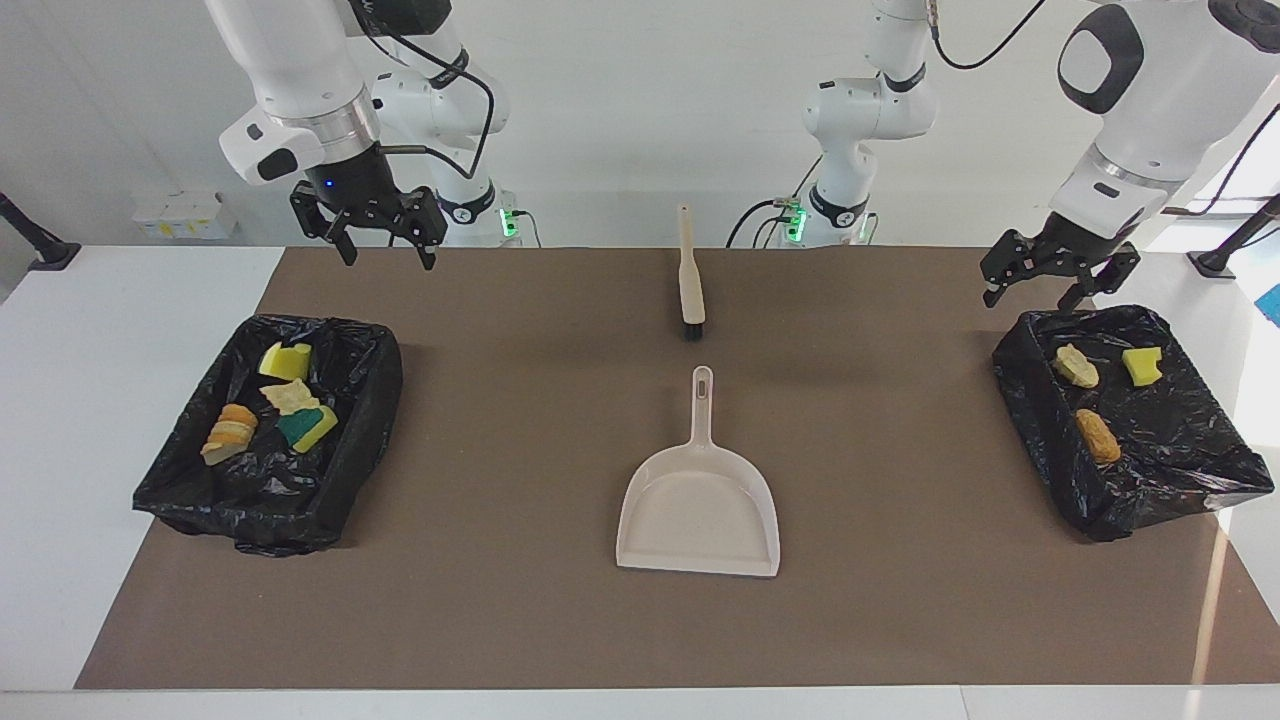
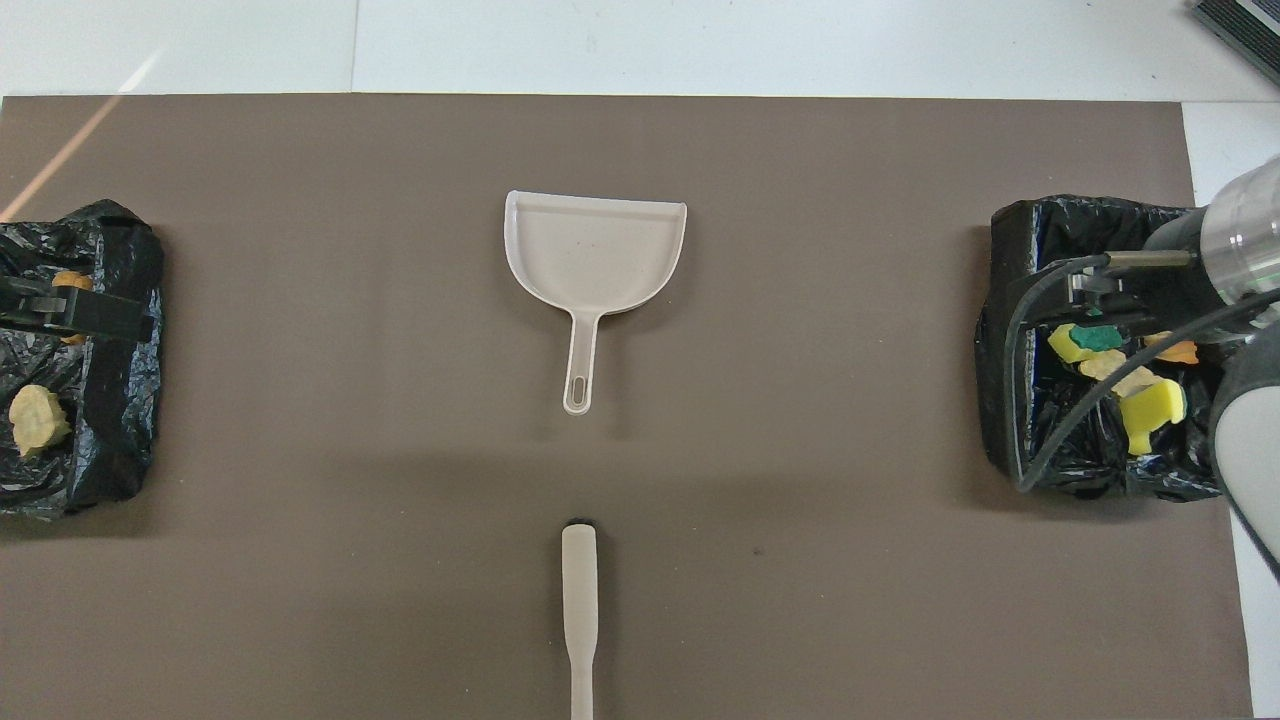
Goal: Sweep and dump trash in bin
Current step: 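Release the dustpan and withdraw the left gripper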
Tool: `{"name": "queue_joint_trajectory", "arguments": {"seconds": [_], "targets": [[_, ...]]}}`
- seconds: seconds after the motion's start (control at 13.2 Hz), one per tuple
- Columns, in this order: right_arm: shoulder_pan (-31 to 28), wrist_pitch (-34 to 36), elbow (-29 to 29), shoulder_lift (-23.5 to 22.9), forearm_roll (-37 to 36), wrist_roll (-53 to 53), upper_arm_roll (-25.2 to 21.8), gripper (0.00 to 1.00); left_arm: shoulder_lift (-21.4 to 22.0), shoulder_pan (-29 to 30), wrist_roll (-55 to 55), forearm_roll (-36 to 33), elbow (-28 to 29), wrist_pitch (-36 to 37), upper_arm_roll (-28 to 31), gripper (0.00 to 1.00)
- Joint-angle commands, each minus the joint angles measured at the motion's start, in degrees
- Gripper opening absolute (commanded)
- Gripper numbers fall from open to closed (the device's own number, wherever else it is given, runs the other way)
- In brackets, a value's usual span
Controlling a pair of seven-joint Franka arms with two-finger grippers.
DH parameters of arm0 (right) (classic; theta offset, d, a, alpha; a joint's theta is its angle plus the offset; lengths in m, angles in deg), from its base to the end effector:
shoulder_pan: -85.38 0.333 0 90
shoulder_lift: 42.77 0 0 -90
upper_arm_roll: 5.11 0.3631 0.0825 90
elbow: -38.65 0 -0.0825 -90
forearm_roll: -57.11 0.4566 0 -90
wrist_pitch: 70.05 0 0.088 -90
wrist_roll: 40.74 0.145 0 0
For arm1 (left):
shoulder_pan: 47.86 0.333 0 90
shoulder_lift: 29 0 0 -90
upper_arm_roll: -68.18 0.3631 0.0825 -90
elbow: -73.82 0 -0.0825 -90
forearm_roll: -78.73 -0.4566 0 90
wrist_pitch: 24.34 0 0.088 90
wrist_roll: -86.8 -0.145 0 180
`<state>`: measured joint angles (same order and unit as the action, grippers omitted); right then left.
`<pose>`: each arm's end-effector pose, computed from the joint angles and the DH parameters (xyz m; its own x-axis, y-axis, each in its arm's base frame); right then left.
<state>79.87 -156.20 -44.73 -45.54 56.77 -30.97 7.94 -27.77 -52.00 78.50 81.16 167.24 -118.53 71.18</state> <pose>0.6327 0.0791 0.6604 0.9992 -0.0396 0.0004 -0.0396 -0.9992 -0.0051 0.6269 -0.0180 0.6211 0.9862 -0.1608 0.0407 -0.1623 -0.9860 0.0380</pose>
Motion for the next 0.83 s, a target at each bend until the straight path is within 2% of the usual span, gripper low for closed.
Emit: {"name": "queue_joint_trajectory", "arguments": {"seconds": [0.0,0.08,0.76], "targets": [[-0.90,-0.59,0.32,-0.30,1.40,-2.56,0.39,1.00,0.52,-0.08,0.83,-0.67,-1.24,3.49,-0.71,1.00],[-0.90,-0.59,0.32,-0.30,1.23,-2.56,0.39,1.00,1.92,0.00,0.39,-0.67,0.95,2.35,-0.63,1.00],[-0.46,-0.77,0.32,-0.39,1.05,-2.64,0.48,1.00,1.85,0.00,-1.64,-2.34,1.06,2.43,-0.80,1.00]]}}
